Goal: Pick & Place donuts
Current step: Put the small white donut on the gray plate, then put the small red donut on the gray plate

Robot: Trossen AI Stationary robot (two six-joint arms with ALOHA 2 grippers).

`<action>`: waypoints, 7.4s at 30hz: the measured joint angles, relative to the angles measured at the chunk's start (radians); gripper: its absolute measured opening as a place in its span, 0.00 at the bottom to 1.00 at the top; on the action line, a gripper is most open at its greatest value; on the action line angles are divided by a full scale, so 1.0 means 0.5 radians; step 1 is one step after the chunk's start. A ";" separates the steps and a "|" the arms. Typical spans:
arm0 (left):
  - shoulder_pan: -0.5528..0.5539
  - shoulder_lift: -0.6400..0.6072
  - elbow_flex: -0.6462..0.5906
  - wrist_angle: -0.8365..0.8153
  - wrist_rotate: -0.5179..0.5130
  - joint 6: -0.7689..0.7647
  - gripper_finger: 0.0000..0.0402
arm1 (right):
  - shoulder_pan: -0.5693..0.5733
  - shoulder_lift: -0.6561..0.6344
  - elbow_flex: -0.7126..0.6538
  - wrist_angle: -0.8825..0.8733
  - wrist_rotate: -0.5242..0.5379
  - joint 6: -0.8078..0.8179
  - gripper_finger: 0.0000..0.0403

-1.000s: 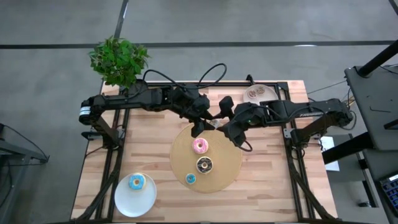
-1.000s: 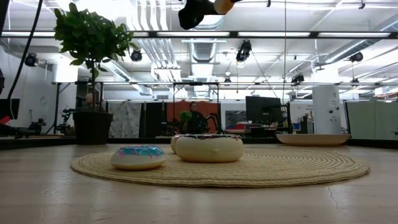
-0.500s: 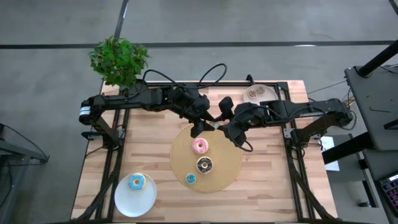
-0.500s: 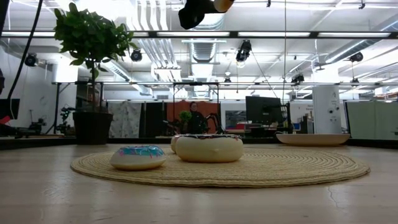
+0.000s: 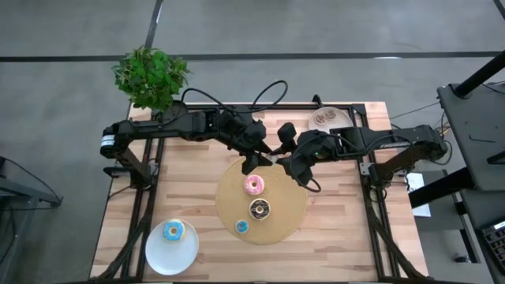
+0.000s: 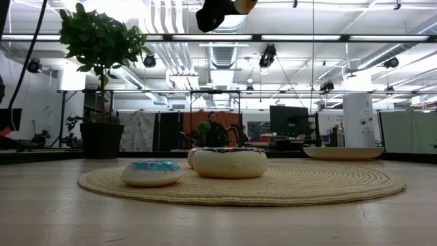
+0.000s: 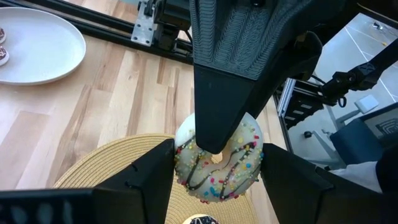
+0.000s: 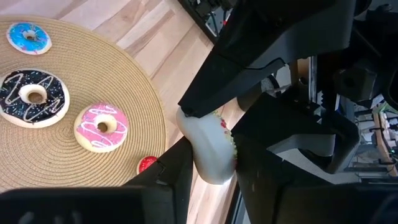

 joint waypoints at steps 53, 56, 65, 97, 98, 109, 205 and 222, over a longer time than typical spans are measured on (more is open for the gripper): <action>0.201 -0.337 0.002 -0.153 -0.182 -0.038 0.67 | -0.009 0.000 0.001 -0.067 0.232 0.016 0.21; 0.199 -0.336 0.001 -0.160 -0.182 -0.040 0.67 | -0.025 -0.001 0.001 -0.068 0.287 0.016 0.20; 0.199 -0.326 0.000 -0.169 -0.180 -0.041 0.67 | -0.099 -0.012 0.001 -0.207 0.626 0.214 0.19; 0.200 -0.325 0.000 -0.389 -0.177 0.015 0.67 | -0.636 -0.019 0.001 -1.321 0.979 1.426 0.22; 0.200 -0.325 0.000 -0.406 -0.177 0.015 0.67 | -0.656 -0.019 0.001 -1.323 0.979 1.458 0.22; 0.201 -0.326 0.000 -0.469 -0.178 0.067 0.67 | -0.864 -0.020 -0.013 -1.413 0.978 1.642 0.20; 0.200 -0.329 0.000 -0.465 -0.168 -0.059 0.67 | -1.220 -0.010 -1.373 0.208 0.891 1.888 0.33; 0.201 -0.329 0.000 -0.465 -0.168 -0.058 0.67 | -1.213 -0.029 -1.373 0.211 -0.057 1.876 0.37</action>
